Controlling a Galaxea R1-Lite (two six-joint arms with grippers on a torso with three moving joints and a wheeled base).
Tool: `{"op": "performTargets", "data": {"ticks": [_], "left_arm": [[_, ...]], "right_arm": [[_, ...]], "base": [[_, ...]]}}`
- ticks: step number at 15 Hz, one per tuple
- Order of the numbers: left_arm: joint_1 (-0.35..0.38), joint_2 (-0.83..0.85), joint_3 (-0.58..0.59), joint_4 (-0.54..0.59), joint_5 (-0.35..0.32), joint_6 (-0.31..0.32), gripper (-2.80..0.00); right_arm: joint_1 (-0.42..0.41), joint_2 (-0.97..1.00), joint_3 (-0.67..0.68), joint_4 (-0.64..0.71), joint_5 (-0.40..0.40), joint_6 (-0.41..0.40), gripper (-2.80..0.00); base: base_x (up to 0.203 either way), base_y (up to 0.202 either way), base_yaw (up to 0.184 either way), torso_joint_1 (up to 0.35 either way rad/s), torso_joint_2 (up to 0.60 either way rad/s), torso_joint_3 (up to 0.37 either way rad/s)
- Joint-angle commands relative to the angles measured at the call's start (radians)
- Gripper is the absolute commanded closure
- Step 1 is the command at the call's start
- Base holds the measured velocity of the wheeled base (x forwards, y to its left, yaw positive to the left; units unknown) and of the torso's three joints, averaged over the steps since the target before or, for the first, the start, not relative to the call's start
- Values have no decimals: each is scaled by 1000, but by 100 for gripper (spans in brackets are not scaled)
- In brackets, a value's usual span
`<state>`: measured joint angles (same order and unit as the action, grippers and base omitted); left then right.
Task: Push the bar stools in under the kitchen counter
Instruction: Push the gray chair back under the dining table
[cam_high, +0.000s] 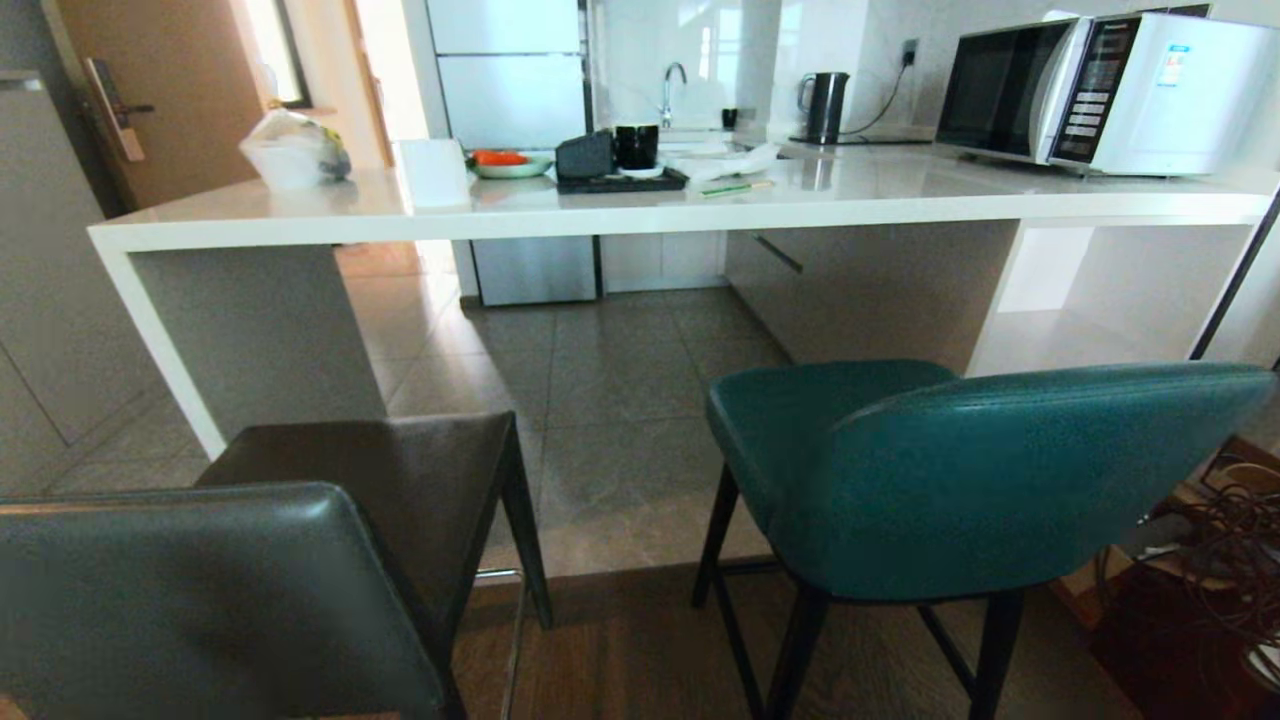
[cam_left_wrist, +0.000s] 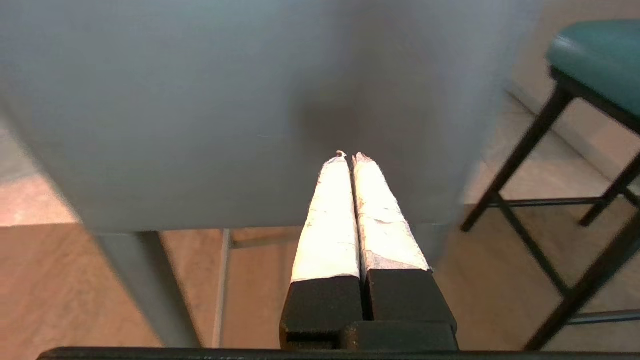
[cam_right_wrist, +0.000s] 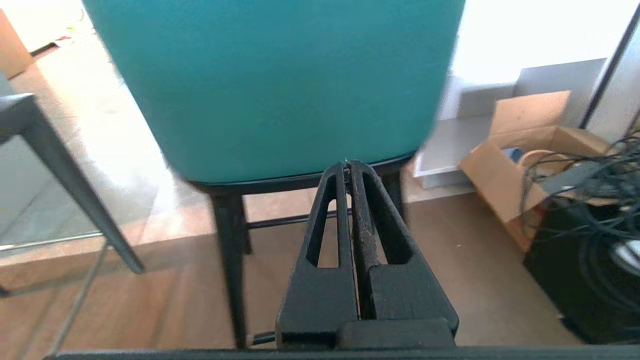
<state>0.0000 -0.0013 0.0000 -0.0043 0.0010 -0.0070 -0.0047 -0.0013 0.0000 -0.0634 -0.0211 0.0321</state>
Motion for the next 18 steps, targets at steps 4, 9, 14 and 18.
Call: {"op": "performTargets", "data": {"ticks": [4, 9, 14, 18], "left_arm": [[0, 1, 3, 0, 1, -1, 0], [0, 1, 3, 0, 1, -1, 0], [0, 1, 3, 0, 1, -1, 0], [0, 1, 3, 0, 1, -1, 0]], "right_arm": [[0, 1, 25, -1, 0, 0, 0], [0, 1, 25, -1, 0, 0, 0], [0, 1, 25, -1, 0, 0, 0], [0, 1, 25, -1, 0, 0, 0]], "base": [[0, 199, -3, 4, 3, 1], [0, 197, -1, 1, 1, 5], [0, 196, -2, 1, 2, -1], [0, 195, 0, 3, 2, 2]]}}
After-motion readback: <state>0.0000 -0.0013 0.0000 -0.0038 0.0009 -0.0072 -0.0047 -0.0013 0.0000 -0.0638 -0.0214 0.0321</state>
